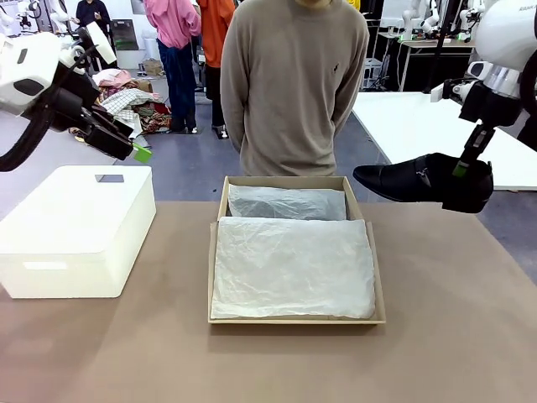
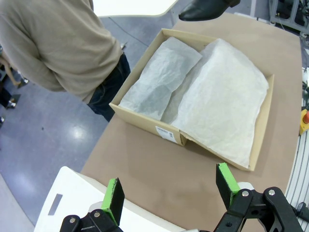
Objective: Pack the shoes into the box.
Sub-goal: Place the other shoe of the Shoes into the Shoes Box.
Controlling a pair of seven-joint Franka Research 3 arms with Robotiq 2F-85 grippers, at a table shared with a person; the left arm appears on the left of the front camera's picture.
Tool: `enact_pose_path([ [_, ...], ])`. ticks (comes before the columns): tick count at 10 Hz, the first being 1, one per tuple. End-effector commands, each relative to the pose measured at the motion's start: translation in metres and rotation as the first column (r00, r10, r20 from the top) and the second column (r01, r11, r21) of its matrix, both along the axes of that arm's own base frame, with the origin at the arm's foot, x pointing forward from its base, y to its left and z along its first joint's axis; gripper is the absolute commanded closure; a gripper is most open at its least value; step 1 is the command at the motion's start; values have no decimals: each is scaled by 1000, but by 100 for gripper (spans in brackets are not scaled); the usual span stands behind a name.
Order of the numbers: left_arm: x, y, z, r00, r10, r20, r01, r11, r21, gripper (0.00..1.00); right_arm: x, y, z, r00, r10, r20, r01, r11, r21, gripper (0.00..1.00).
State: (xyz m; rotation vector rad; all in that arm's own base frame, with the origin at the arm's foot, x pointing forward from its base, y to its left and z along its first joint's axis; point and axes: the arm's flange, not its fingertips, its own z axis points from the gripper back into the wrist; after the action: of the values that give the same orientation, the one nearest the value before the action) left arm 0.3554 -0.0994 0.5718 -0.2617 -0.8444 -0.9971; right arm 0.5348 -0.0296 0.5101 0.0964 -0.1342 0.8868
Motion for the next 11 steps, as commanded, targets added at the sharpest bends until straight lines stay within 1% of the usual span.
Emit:
enact_pose_path([
  [1, 1, 2, -1, 1000, -19, 2, 19, 1000, -12, 0, 0, 0, 1, 1000, 0, 1, 0, 1000, 0, 100],
  [2, 1, 2, -1, 1000, -19, 2, 19, 1000, -12, 0, 1, 19, 7, 998, -52, 19, 51, 999, 15, 100],
  [3, 1, 2, -1, 1000, -19, 2, 19, 1000, -12, 0, 2, 35, 15, 990, -135, 36, 134, 991, 25, 100],
  [4, 1, 2, -1, 1000, -19, 2, 19, 1000, -12, 0, 0, 49, 23, 973, -230, 37, 228, 973, 46, 100],
  [5, 1, 2, -1, 1000, -19, 2, 19, 1000, -12, 0, -2, 61, 28, 953, -300, 45, 297, 953, 60, 100],
  [6, 1, 2, -1, 1000, -19, 2, 19, 1000, -12, 0, -3, 71, 32, 922, -383, 52, 379, 923, 68, 100],
  [7, 1, 2, -1, 1000, -19, 2, 19, 1000, -12, 0, -3, 81, 34, 881, -471, 45, 469, 881, 59, 100],
  [8, 1, 2, -1, 1000, -19, 2, 19, 1000, -12, 0, -2, 90, 34, 825, -564, 28, 563, 825, 52, 100],
  [9, 1, 2, -1, 1000, -19, 2, 19, 1000, -12, 0, 0, 102, 35, 767, -642, -8, 641, 765, 66, 100],
  [10, 1, 2, -1, 1000, -19, 2, 19, 1000, -12, 0, 2, 112, 35, 739, -672, -49, 674, 735, 74, 100],
  [11, 1, 2, -1, 1000, -19, 2, 19, 1000, -12, 0, 3, 121, 34, 728, -682, -61, 685, 725, 70, 100],
])
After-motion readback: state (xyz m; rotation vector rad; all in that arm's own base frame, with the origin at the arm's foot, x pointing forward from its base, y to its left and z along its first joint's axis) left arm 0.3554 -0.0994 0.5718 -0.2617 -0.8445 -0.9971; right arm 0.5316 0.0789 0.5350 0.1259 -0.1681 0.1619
